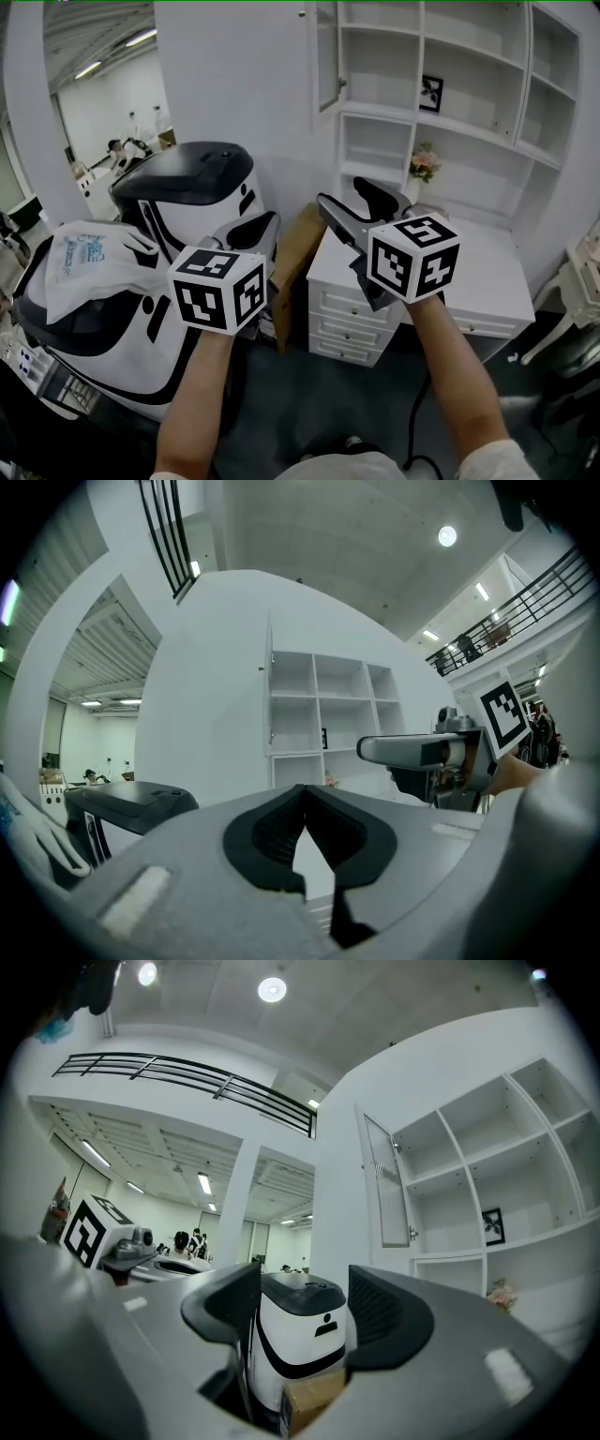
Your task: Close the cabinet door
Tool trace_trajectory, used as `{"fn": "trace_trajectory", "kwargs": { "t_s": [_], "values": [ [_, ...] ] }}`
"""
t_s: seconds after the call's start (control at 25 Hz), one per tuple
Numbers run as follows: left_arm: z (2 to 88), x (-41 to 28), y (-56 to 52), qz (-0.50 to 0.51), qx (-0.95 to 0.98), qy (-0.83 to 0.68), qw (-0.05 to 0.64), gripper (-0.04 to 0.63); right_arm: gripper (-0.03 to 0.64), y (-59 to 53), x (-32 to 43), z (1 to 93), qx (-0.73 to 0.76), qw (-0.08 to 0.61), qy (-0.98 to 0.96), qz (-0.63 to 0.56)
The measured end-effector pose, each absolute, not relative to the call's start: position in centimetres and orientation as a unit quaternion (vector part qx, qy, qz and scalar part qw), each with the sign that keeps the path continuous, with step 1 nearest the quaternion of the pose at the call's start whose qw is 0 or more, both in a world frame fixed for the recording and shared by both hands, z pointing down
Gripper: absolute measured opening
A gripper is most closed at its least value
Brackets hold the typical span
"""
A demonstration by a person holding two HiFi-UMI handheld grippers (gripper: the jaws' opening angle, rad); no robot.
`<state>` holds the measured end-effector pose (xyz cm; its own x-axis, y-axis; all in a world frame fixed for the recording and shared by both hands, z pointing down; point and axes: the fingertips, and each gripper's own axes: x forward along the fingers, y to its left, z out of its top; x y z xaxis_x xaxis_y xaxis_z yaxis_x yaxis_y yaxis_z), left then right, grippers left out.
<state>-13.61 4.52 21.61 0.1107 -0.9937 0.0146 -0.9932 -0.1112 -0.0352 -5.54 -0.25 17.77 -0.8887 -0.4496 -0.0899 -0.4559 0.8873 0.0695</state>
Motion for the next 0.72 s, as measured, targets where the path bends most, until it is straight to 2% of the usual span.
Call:
{"fn": "trace_trajectory", "kwargs": {
  "t_s": [0.72],
  "values": [
    [21.9,-17.7,-4.7,-0.022,-0.737,0.675,0.013,-0.002,0.295,-10.5,-9.6,17.8,-0.228,0.059,0.971,0.03]
  ]
}}
